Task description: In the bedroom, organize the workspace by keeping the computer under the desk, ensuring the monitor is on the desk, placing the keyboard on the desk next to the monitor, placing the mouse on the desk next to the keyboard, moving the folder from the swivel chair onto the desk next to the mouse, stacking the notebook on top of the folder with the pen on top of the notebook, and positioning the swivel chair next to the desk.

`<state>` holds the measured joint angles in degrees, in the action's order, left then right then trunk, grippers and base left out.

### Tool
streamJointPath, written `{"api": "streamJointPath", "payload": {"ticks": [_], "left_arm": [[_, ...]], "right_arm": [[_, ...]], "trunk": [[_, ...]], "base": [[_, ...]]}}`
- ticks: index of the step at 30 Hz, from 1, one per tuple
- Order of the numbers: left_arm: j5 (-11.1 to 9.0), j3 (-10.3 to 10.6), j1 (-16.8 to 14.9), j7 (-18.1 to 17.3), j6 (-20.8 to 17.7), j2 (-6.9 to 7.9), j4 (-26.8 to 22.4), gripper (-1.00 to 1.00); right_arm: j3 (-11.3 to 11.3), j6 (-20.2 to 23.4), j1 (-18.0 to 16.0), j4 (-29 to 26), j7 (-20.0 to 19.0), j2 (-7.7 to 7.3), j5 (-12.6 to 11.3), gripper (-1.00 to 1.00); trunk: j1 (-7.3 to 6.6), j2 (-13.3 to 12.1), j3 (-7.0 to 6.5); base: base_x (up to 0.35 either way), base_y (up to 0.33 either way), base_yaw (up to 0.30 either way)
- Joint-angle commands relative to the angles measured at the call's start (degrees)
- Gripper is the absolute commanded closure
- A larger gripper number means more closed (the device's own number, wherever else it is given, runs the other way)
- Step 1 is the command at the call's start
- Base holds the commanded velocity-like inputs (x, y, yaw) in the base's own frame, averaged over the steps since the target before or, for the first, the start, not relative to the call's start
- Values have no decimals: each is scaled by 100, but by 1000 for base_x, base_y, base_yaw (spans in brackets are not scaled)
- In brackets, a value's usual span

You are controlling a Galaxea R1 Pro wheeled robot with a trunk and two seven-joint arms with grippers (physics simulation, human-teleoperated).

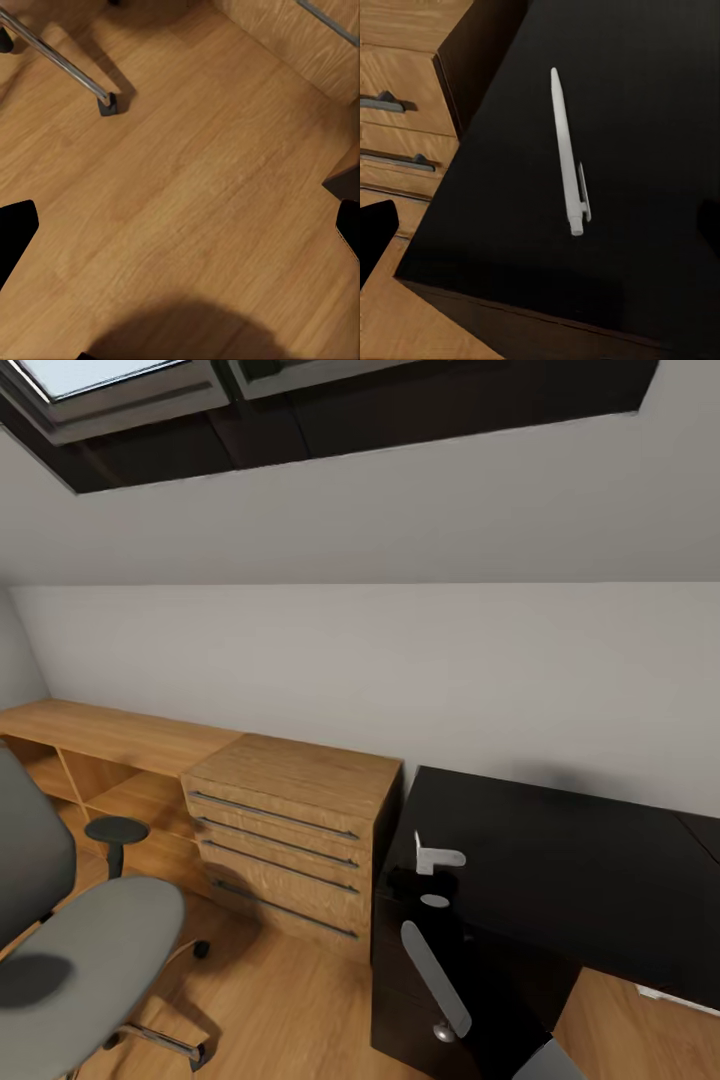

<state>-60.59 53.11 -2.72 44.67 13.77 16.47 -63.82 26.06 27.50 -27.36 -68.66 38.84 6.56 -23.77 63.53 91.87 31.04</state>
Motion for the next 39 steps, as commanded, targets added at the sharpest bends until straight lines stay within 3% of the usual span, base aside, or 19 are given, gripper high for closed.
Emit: {"api": "streamJointPath", "payload": {"ticks": [1,3,8,12,15,17,21,27,39], "left_arm": [[-41,24,-9,21,35,6,-7,-100],[-41,24,-9,17,32,6,-7,-100],[-41,24,-9,15,30,3,-7,-100],[-41,24,-9,16,29,0,-7,-100],[-41,24,-9,15,29,-2,-7,-100],[-41,24,-9,15,29,-3,-7,-100],[-41,24,-9,16,24,-3,-7,-100],[-41,24,-9,15,25,-3,-7,-100],[-40,24,-9,15,26,-3,-7,-100]], "right_arm": [[36,19,-6,14,19,-3,-35,-100],[185,14,-6,128,-67,-4,24,-100],[314,-60,-6,243,-125,-32,264,-100],[316,-102,-6,421,-338,-158,352,-100],[282,-117,-15,635,-704,-290,374,-100],[237,-244,-26,807,-1047,-502,373,-100],[195,-372,-57,1176,-1449,-618,373,-100],[159,-611,-137,1651,-1686,-660,373,-100],[153,-689,-171,1865,-1719,-661,373,-100]], "trunk": [[3,3,6],[3,3,6],[3,3,6],[3,3,6],[3,3,6],[3,3,6],[3,3,6],[3,3,6],[3,3,6]], "base": [[289,1,0],[289,1,0],[136,0,0],[23,0,0],[5,0,0],[1,0,0],[0,0,0],[0,0,0],[0,0,0]]}}
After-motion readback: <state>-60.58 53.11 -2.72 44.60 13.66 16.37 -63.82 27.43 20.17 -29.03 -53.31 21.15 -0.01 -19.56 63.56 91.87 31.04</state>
